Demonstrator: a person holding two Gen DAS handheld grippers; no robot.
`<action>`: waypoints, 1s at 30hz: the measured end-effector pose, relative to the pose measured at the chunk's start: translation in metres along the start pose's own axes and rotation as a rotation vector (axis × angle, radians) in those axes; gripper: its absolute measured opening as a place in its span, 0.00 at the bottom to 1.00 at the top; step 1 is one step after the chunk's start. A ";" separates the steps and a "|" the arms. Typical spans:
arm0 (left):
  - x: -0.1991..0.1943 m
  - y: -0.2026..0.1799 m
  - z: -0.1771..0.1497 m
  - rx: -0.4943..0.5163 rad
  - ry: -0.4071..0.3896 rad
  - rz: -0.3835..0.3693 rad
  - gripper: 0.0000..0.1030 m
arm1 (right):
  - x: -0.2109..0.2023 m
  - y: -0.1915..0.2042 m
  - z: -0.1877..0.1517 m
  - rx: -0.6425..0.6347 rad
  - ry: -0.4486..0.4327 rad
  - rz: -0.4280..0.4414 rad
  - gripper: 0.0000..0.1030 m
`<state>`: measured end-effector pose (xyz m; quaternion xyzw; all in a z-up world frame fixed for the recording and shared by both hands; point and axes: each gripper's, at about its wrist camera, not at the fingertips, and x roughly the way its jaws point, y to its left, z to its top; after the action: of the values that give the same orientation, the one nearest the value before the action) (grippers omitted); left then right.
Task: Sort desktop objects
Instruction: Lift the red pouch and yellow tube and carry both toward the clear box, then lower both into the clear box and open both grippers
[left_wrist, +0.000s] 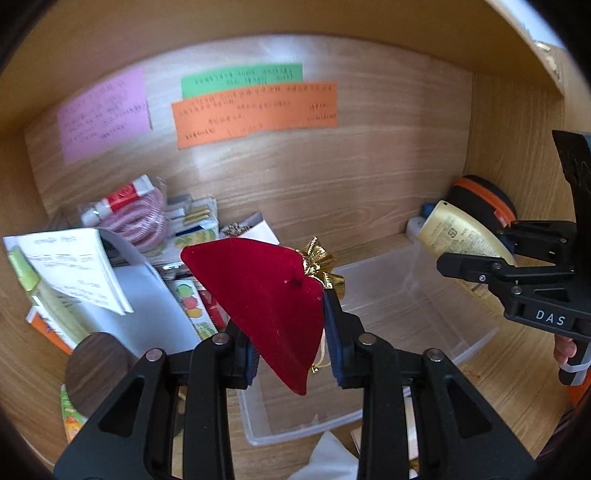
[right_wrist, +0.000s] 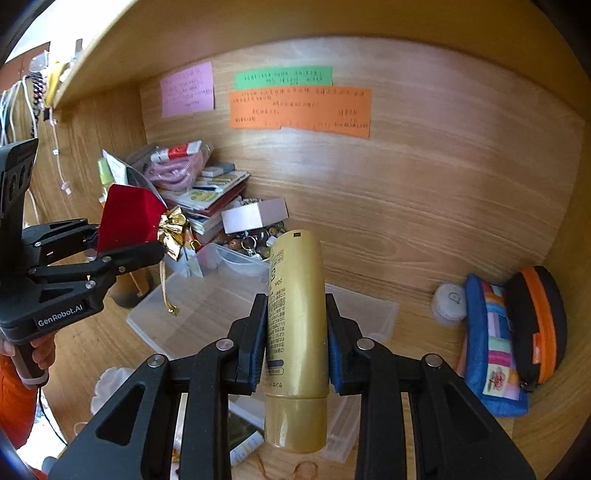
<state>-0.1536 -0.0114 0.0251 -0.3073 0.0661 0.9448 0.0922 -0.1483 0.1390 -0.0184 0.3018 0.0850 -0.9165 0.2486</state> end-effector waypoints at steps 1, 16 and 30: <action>0.005 0.000 0.000 0.001 0.008 -0.001 0.29 | 0.005 -0.001 0.000 0.001 0.009 0.002 0.25; 0.077 -0.008 -0.009 0.047 0.147 -0.030 0.29 | 0.065 -0.014 -0.010 -0.012 0.159 0.019 0.25; 0.102 -0.017 -0.027 0.101 0.251 -0.014 0.30 | 0.094 -0.008 -0.018 -0.076 0.260 0.006 0.25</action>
<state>-0.2161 0.0139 -0.0579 -0.4186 0.1226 0.8937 0.1053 -0.2083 0.1135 -0.0885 0.4088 0.1505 -0.8649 0.2494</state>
